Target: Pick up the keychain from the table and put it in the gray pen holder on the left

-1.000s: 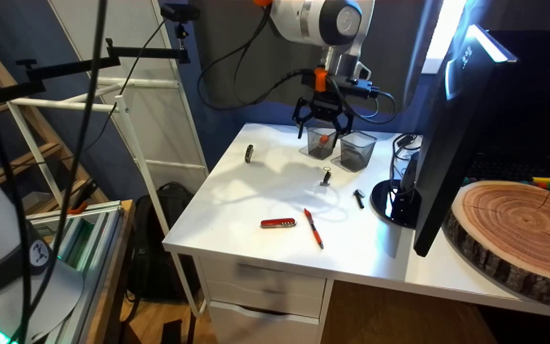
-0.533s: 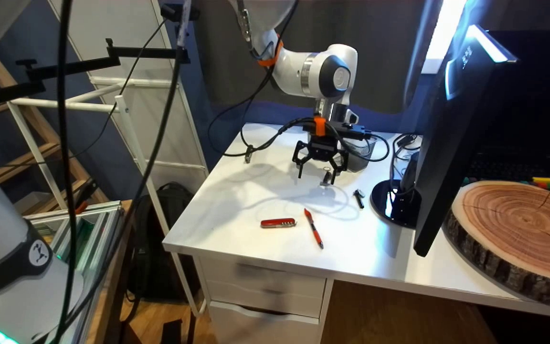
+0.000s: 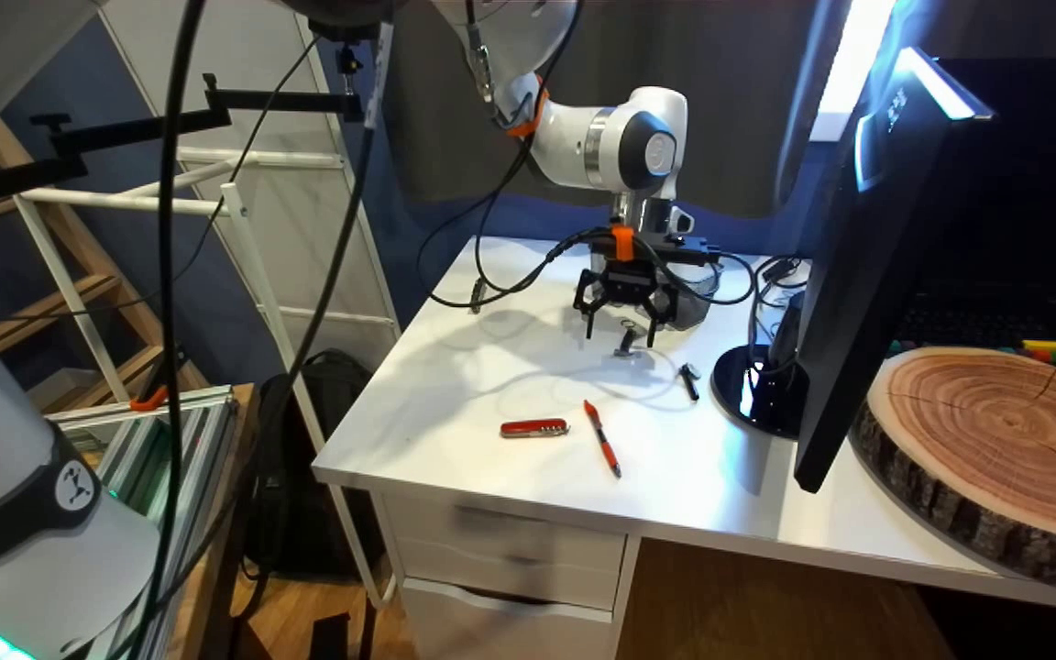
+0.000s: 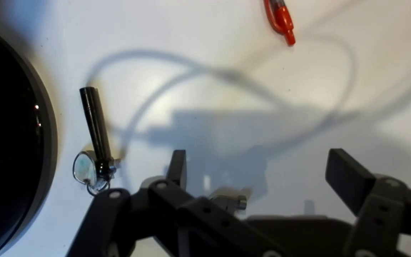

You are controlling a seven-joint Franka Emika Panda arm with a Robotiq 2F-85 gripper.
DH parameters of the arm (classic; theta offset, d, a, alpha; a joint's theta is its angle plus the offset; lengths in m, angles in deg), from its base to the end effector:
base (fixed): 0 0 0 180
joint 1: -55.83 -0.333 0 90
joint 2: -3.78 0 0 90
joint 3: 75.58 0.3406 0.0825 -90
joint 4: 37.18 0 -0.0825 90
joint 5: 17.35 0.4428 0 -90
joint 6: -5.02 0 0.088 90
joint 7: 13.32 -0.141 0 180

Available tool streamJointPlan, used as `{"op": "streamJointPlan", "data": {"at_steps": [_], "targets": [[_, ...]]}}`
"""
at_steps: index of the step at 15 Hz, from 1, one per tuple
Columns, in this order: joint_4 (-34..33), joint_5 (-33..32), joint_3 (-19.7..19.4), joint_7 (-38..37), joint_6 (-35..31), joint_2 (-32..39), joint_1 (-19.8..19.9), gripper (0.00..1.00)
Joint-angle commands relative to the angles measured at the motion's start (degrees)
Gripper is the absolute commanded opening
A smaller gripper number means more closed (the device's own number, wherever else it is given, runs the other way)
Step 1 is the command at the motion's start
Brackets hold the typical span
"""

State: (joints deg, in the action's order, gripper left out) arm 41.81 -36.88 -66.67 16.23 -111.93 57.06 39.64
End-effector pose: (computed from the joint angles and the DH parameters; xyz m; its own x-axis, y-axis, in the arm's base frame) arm 0.7040 0.2808 0.0809 0.4310 0.8553 -0.2876 0.8910 -0.4537 -0.0139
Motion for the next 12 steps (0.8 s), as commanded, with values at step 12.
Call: {"op": "streamJointPlan", "data": {"at_steps": [12], "targets": [[-0.77, 0.26, -2.12, -14.11, -13.59, 4.02, -1.12, 0.84]]}}
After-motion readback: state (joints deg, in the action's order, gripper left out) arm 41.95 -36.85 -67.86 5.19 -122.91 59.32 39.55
